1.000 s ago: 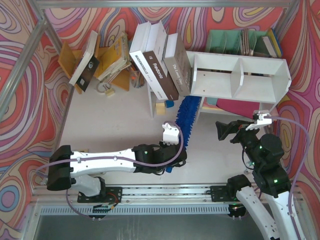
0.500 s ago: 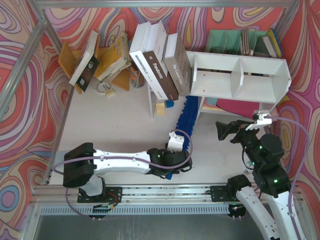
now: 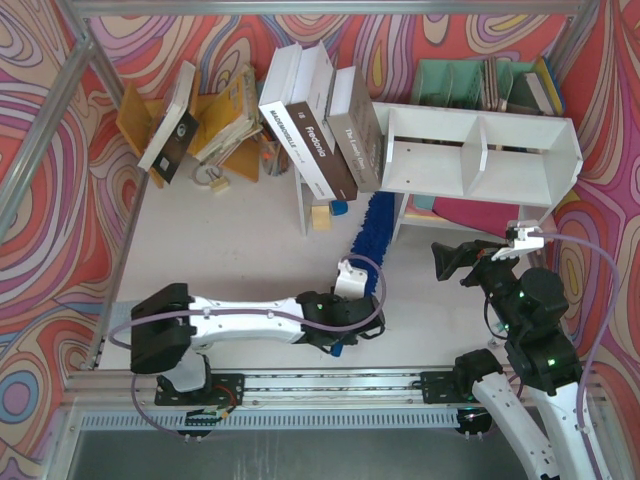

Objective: Dust the bookshelf with a duster

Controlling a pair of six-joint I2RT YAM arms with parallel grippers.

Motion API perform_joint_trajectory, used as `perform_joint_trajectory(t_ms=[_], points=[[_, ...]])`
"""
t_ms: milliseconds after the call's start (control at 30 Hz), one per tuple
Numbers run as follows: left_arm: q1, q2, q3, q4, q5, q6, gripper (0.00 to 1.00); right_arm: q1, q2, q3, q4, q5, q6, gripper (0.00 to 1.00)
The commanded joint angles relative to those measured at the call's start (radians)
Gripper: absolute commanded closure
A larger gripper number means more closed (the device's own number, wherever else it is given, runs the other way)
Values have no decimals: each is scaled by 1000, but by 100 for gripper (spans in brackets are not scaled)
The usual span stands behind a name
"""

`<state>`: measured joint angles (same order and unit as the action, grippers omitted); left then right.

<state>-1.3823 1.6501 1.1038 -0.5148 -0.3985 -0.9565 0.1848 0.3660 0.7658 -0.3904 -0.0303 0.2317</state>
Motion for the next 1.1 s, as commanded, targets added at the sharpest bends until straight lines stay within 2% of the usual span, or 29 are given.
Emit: perform_joint_trajectory(t_ms=[0, 133, 400, 600, 867, 1067], points=[[-1, -122, 52, -60, -107, 44, 100, 7, -2, 6, 22, 6, -11, 1], [0, -229, 39, -40, -166, 66, 100, 7, -7, 5, 24, 8, -9, 1], [0, -330, -8, -35, -237, 86, 100, 8, -9, 5, 22, 9, -9, 1], [0, -393, -95, -106, -305, -2, 100, 7, -9, 4, 22, 9, -5, 1], [0, -574, -192, -264, -428, -124, 100, 7, -10, 3, 19, 12, -6, 1], [0, -679, -241, -332, -460, -193, 100, 8, -7, 3, 20, 9, -5, 1]])
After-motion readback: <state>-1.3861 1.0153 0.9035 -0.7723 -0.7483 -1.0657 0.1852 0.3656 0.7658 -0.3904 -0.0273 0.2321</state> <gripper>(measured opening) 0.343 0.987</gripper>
